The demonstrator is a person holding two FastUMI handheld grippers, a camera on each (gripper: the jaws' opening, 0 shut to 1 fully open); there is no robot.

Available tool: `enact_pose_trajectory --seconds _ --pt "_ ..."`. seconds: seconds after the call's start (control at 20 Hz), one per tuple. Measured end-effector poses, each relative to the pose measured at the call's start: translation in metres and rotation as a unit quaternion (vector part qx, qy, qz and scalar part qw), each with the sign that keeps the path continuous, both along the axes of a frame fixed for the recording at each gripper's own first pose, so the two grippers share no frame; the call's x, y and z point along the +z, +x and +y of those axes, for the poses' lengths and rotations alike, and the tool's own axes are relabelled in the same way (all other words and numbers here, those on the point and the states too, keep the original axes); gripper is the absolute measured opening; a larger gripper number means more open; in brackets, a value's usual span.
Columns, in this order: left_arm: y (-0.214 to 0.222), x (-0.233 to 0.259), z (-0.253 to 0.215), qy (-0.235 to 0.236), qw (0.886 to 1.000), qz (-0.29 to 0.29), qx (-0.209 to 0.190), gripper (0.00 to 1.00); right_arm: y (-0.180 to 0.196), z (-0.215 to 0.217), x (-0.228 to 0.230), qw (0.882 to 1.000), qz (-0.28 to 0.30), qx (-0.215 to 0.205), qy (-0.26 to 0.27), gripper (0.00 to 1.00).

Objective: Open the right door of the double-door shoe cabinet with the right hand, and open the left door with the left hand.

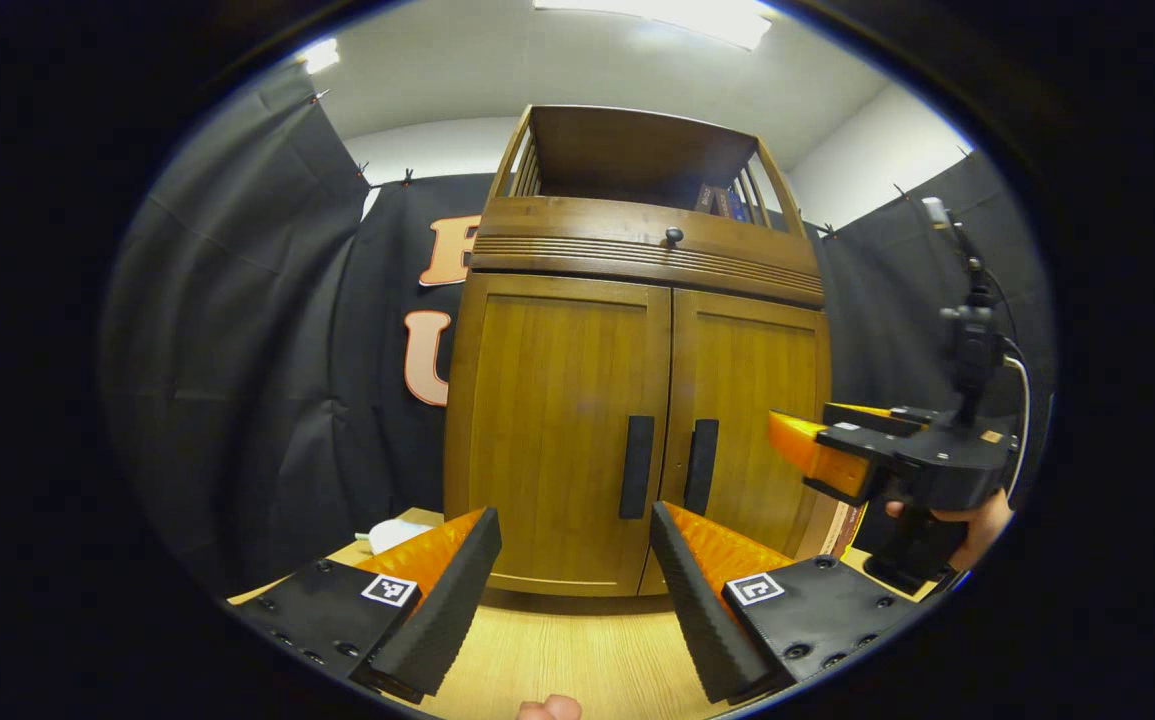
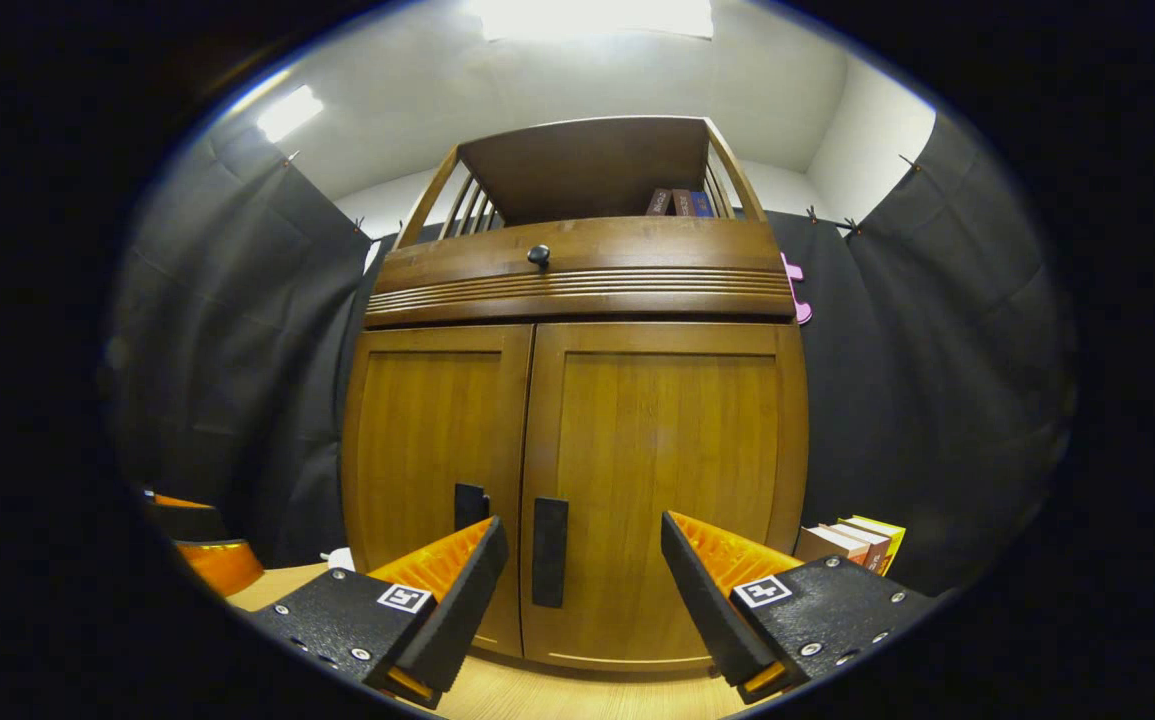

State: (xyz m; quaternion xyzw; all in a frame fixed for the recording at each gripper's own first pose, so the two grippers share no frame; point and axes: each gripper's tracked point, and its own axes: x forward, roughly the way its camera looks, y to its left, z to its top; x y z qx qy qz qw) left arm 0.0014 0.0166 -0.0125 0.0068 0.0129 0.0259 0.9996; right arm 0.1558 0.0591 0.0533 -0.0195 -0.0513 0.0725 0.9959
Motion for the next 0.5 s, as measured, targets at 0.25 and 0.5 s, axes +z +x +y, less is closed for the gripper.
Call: enact_pose_trajectory --seconds 0.25,0.5 --pt "0.000 0.003 0.011 0.005 1.000 -0.005 0.003 0.93 0.061 0.018 -0.029 0.997 0.047 0.012 0.057 0.98" --pt "-0.001 0.005 0.025 0.008 1.000 -0.007 0.018 0.93 0.093 0.037 -0.057 0.994 0.082 0.016 0.064 0.94"
